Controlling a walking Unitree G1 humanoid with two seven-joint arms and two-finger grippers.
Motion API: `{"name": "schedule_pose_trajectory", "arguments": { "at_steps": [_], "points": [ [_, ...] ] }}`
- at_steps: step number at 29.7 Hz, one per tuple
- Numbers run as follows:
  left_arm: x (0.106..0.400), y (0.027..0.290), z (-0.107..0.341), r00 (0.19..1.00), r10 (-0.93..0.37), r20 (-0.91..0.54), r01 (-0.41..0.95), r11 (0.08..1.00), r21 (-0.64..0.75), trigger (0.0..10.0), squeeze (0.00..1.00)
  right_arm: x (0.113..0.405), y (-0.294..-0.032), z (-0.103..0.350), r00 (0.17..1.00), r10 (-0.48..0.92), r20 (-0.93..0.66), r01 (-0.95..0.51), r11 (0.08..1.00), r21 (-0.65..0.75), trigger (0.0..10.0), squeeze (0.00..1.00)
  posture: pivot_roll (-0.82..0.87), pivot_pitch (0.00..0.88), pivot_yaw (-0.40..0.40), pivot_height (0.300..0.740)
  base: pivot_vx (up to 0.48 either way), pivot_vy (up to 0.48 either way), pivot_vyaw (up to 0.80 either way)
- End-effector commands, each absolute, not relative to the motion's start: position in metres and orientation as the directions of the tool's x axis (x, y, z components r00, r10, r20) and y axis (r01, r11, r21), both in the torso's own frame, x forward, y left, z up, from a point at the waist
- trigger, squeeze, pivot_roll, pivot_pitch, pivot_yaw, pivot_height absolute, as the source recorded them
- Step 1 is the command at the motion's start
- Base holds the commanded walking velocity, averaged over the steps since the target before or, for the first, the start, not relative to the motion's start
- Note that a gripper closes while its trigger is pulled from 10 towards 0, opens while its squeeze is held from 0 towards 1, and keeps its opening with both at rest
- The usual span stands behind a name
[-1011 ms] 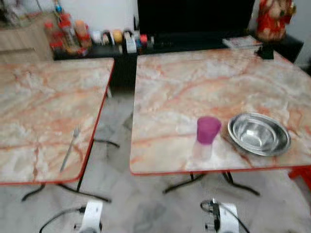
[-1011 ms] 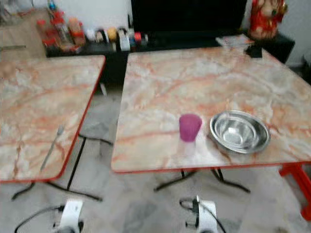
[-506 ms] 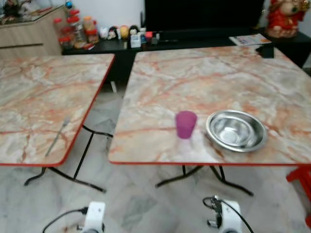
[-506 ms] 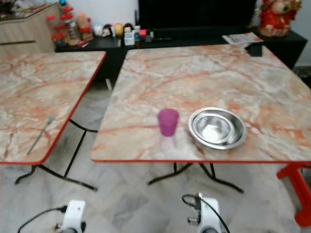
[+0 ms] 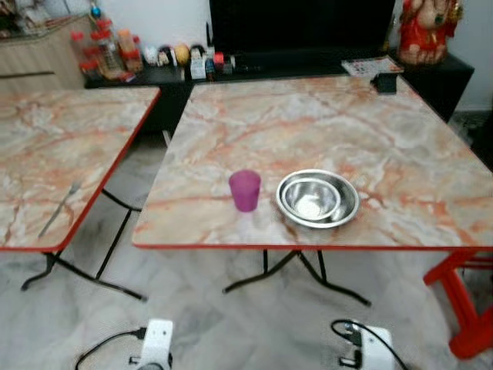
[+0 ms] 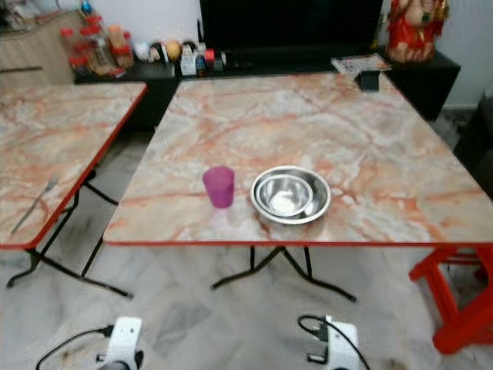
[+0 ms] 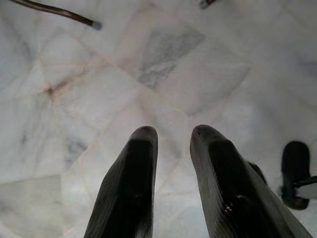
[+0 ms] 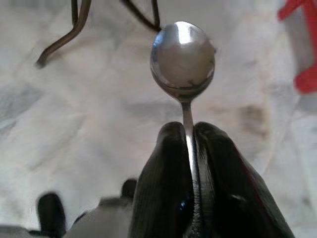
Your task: Setting the table
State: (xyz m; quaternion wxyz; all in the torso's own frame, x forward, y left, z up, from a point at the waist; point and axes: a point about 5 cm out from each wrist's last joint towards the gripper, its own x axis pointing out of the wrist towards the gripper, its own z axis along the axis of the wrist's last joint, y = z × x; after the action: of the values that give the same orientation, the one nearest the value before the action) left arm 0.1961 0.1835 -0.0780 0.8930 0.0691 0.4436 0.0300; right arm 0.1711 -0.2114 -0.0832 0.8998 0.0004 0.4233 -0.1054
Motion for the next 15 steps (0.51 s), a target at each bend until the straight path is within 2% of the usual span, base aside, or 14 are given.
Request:
{"name": "schedule_pose_trajectory", "arguments": {
  "at_steps": [1,5,15],
  "points": [
    [0.1924,0.1906,-0.0791,0.593,0.132,-0.794,0.006,0.986,0.168,10.0,0.0,0.1728,-0.2021,-0.0842,0.622,-0.166,-0.765,0.177,0.982,-0.069,10.0,0.0,-0.05,0.0,0.039,0.74,0.0,-0.315,0.0],
    [0.1922,0.1908,-0.0792,0.593,0.132,-0.794,0.008,0.985,0.17,10.0,0.0,0.1733,-0.2019,-0.084,0.623,-0.166,-0.764,0.174,0.982,-0.071,10.0,0.0,-0.05,0.0,0.042,0.74,0.0,-0.313,0.0],
    [0.1904,0.1908,-0.0801,0.59,0.126,-0.798,0.015,0.986,0.167,10.0,0.0,0.1759,-0.2013,-0.0823,0.64,-0.17,-0.75,0.178,0.982,-0.071,10.0,0.0,-0.06,0.0,0.049,0.74,0.0,0.0,0.0]
  ]
}}
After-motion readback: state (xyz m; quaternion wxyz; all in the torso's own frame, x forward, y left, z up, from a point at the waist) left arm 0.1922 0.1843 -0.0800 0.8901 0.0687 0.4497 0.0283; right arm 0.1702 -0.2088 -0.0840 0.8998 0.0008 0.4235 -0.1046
